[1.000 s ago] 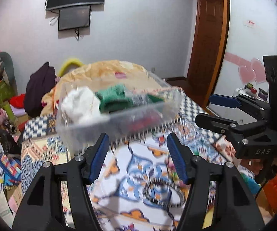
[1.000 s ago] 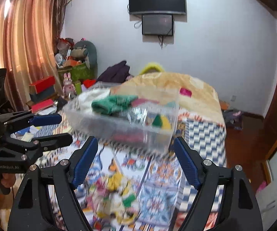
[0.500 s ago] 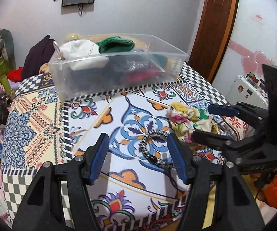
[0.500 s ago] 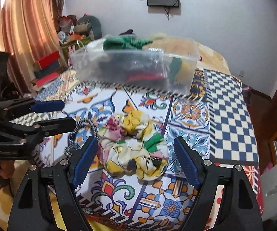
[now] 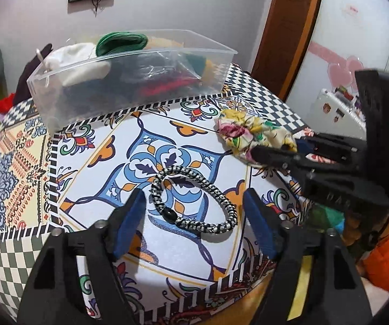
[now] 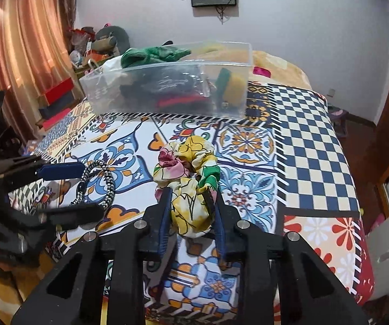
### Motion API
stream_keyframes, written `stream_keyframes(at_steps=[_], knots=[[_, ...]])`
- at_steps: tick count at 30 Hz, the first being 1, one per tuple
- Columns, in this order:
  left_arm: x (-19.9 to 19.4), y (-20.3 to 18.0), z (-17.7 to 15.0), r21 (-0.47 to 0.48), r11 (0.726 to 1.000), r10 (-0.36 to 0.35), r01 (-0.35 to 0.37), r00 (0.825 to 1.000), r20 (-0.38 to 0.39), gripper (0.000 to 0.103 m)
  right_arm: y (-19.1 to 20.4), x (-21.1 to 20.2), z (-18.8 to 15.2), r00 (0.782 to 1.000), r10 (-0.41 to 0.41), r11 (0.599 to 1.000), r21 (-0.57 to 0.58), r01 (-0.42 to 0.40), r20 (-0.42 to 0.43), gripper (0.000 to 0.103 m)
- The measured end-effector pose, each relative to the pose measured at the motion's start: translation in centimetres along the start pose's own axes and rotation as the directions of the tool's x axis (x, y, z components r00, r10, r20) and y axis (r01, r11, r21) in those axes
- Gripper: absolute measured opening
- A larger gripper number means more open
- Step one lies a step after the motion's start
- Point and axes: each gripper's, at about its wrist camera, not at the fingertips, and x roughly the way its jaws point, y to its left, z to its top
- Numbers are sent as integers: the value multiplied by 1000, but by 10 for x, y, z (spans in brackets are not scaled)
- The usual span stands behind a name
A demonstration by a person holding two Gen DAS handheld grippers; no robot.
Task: Organize soft objects
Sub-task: 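Grasp floral scrunchie with right tool while left tool grasps beaded bracelet, then drop scrunchie into box with right tool while left drops bracelet in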
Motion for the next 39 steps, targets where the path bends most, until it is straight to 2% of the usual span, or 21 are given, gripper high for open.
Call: stream_keyframes(at_steps=[6, 8, 15, 17, 24, 29, 39], knots=[[5, -9, -2, 55, 996, 66, -68, 997, 30, 75, -4, -8, 0, 1000, 9, 1000, 21, -9, 22, 22], [6, -10, -3, 69, 993, 96, -99, 994, 46, 66, -5, -10, 1, 999, 15, 999, 29, -16, 30, 21], [1, 4, -1, 34, 996, 81, -83, 995, 50, 39, -7, -16, 7, 998, 17, 999, 39, -19, 53, 21], [-1, 8, 0, 22, 997, 74, -75, 996, 49, 34, -7, -18, 9, 998, 19, 999, 39, -21, 59, 21], [-12, 16, 9, 6, 997, 74, -74, 994, 79, 32, -4, -27, 26, 995, 9, 1000, 7, -10, 101, 21], [-25, 25, 25, -6, 996, 84, -84, 989, 122, 32, 0, -33, 49, 987, 7, 1000, -21, -4, 162, 21], [-45, 39, 75, -13, 992, 126, -126, 962, 243, 32, 1, -36, 88, 968, -2, 999, -44, 13, 251, 21]])
